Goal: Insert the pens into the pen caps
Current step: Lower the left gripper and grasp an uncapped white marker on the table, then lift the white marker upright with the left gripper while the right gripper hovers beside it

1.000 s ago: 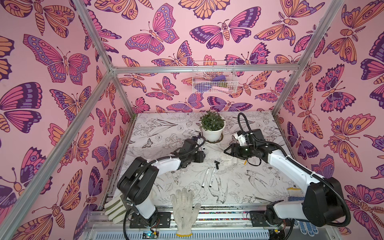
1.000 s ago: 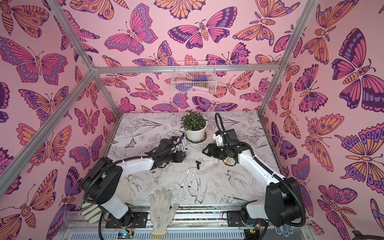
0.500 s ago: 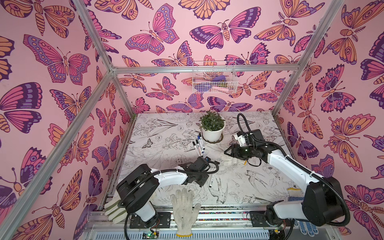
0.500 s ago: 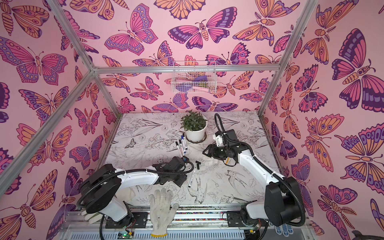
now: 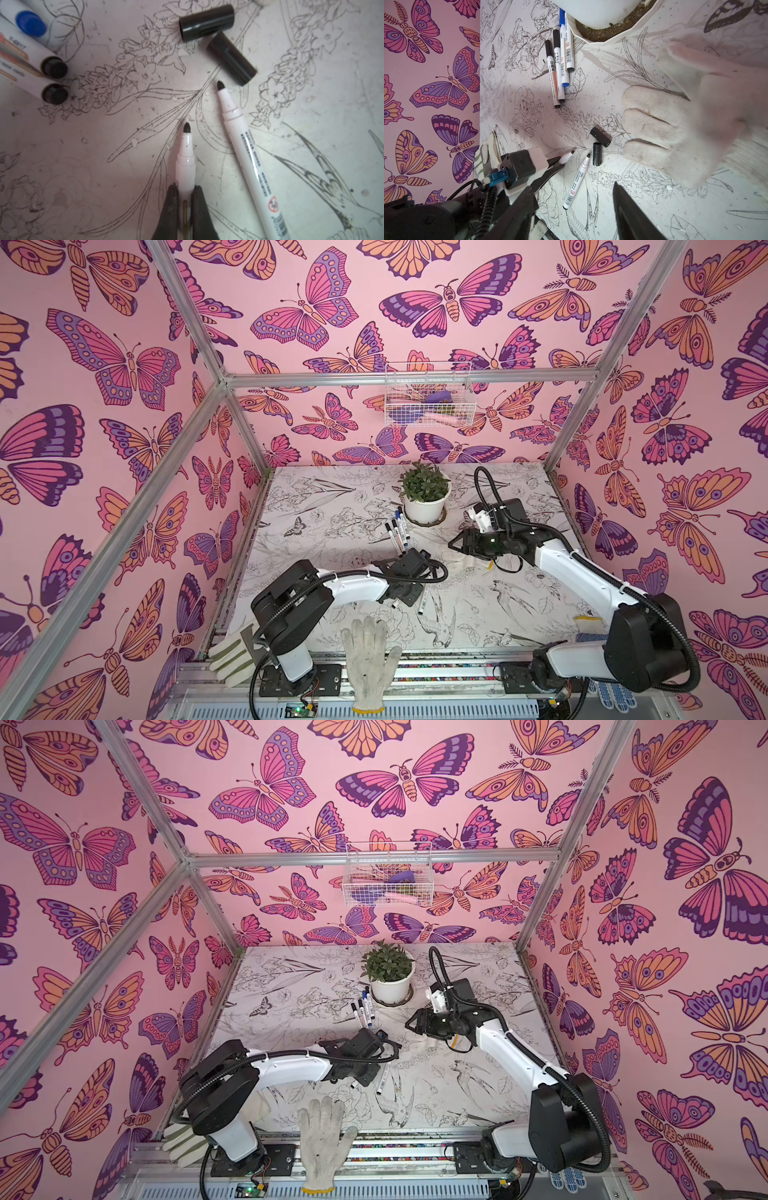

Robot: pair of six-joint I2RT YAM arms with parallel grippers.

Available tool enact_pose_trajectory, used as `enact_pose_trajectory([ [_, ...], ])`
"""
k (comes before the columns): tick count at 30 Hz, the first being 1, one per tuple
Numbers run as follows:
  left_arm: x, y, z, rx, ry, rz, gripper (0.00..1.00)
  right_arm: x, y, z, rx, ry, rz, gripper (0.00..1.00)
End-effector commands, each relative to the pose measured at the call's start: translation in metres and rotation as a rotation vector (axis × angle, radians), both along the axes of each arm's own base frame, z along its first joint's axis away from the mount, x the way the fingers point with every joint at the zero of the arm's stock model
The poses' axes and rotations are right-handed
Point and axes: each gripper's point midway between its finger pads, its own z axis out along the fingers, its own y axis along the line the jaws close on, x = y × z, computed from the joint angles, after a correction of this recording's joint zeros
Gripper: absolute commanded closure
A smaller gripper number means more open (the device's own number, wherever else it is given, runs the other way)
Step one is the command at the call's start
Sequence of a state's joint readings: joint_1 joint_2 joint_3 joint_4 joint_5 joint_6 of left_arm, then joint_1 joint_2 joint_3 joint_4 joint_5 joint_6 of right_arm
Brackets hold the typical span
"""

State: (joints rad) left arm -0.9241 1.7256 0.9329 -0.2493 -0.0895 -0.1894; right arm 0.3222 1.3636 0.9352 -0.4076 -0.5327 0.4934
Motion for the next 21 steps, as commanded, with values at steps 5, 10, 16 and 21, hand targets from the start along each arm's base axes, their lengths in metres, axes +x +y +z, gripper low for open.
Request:
enact_pose_trajectory([
  [5, 0.023, -0.007, 0.030, -0.060, -0.051, 0.036, 1.00, 0.001, -0.001, 0.001, -0.016, -0.024, 0.010, 0.37],
  [10, 0.054, -0.019, 0.080, -0.346, -0.171, 0.126, 1.00, 0.002, 0.000, 0.005, -0.013, -0.042, 0.016, 0.37],
  [16, 0.057, -0.038, 0.097, -0.490, -0.190, 0.106, 1.00, 0.002, 0.010, 0.016, 0.062, -0.063, 0.046, 0.37],
  [21, 0.055, -0.041, 0.098, -0.511, -0.181, 0.093, 1.00, -0.006, 0.029, 0.028, 0.142, -0.079, 0.122, 0.37],
])
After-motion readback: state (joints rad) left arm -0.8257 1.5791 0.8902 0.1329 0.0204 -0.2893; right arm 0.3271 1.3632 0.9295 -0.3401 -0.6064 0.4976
